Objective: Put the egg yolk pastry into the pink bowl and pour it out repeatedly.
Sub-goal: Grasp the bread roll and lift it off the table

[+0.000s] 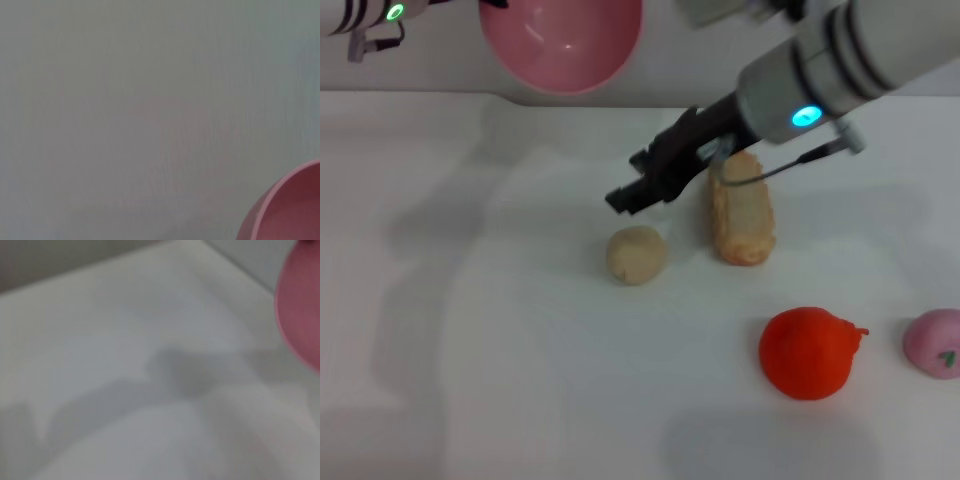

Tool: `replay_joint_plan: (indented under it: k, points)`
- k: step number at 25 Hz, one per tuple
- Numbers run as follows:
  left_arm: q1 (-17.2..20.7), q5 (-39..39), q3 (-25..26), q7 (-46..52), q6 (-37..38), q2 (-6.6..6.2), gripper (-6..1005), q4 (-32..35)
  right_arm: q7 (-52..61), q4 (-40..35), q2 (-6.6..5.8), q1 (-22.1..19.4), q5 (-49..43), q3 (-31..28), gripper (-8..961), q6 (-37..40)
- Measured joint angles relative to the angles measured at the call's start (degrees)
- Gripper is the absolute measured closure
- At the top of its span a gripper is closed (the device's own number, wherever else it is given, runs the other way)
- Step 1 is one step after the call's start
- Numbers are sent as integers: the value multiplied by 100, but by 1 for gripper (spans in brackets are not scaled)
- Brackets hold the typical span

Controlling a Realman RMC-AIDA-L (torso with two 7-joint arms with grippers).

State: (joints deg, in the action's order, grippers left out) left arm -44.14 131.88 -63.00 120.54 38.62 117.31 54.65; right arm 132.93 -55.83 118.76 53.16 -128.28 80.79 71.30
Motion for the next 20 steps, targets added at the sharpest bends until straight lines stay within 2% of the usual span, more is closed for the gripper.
replay_joint_plan:
  k: [2, 4, 11, 14, 16, 20]
  points:
    - [0, 0, 0, 0, 0, 0, 957, 0, -7, 411, 13, 126, -5, 288, 348, -338]
    - [-61, 19, 264, 147, 452, -33, 957, -21, 1, 628, 23, 183, -12, 534, 348, -546]
    - [-208, 328, 347, 885, 1664, -274, 957, -23, 87, 1122, 46, 233, -6, 907, 349, -1074]
    - [-252, 423, 349, 984, 2057, -306, 957, -24, 165, 1159, 48, 225, -5, 940, 349, -1115]
    - [-322, 759, 351, 1134, 2398, -310, 957, -65, 197, 1173, 51, 201, -5, 953, 349, -1153]
    - [-359, 1022, 339, 1246, 2555, -293, 957, -99, 355, 1194, 71, 183, 0, 1137, 349, -1336]
